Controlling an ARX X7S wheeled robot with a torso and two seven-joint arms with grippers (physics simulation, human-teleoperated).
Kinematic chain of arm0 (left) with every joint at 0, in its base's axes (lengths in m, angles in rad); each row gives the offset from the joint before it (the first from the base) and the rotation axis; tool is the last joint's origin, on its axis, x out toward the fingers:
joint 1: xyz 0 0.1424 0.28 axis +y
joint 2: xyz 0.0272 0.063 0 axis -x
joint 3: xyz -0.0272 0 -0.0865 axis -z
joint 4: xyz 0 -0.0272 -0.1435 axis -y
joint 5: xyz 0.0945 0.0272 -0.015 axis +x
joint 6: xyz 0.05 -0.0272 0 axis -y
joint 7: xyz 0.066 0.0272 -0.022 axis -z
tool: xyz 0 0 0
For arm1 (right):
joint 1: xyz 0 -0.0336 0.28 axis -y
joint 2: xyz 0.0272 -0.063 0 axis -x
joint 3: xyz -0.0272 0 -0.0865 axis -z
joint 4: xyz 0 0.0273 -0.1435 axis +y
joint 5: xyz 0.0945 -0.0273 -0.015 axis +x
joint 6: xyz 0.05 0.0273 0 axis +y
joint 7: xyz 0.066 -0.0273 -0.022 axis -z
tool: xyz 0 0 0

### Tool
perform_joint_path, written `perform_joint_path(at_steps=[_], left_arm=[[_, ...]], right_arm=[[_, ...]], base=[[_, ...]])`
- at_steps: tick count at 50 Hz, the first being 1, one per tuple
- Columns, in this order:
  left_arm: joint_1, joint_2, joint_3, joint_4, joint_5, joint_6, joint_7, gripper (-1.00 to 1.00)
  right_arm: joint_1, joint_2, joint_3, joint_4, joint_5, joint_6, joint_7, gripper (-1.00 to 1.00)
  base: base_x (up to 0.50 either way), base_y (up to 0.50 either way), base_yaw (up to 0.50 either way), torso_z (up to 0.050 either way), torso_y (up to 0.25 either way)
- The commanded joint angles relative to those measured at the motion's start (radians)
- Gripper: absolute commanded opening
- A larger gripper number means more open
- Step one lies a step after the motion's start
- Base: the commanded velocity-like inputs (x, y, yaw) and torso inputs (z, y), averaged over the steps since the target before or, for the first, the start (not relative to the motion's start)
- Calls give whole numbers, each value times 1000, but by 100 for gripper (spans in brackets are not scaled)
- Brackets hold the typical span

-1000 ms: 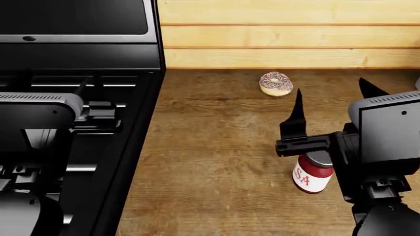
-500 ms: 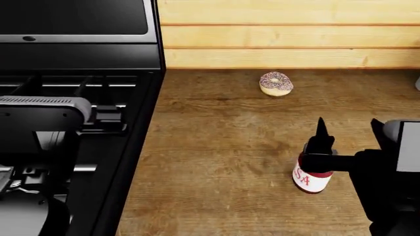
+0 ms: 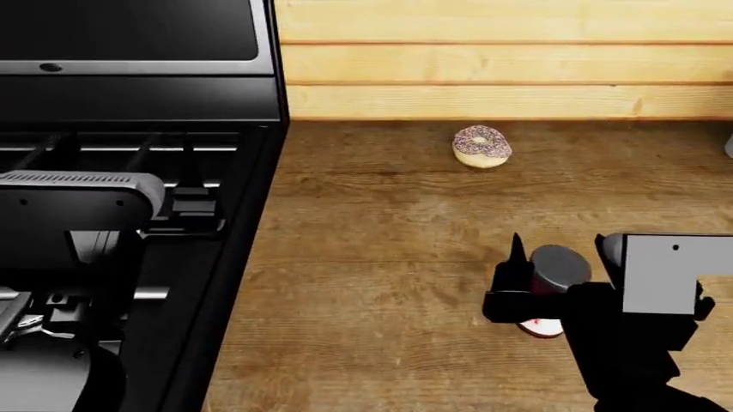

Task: Pick the salsa and bar from the counter and place them in the cabinets closest to them.

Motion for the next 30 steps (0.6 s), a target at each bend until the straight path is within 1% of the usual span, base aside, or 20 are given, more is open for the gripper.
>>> perform_joint_path(at_steps=[1,6,8,13,17,30], left_arm=[[3,-4,1,-4,-3,5,-5,100],[8,-6,2,-4,-4,8,-8,100],[8,-7,0,-2,-7,6,-7,100],[10,-10,2,-2,-8,6,-10,100],[11,-10,1,1,-11,4,-11,100],[2,-13,16,-6,-12,4,-19,100]], right_arm=[[-32,0,-24,0,-21,1,20,100],[-42,0,-35,0,-78,1,-9,100],[-48,0,-24,-3,-57,1,7,100],[-58,0,-52,4,-177,1,-63,100],[-65,0,-44,6,-201,1,-81,100],[-87,1,92,10,145,-2,99,100]], base=[[0,0,0,0,0],[0,0,0,0,0],[0,0,0,0,0],[0,0,0,0,0],[0,0,0,0,0],[0,0,0,0,0]])
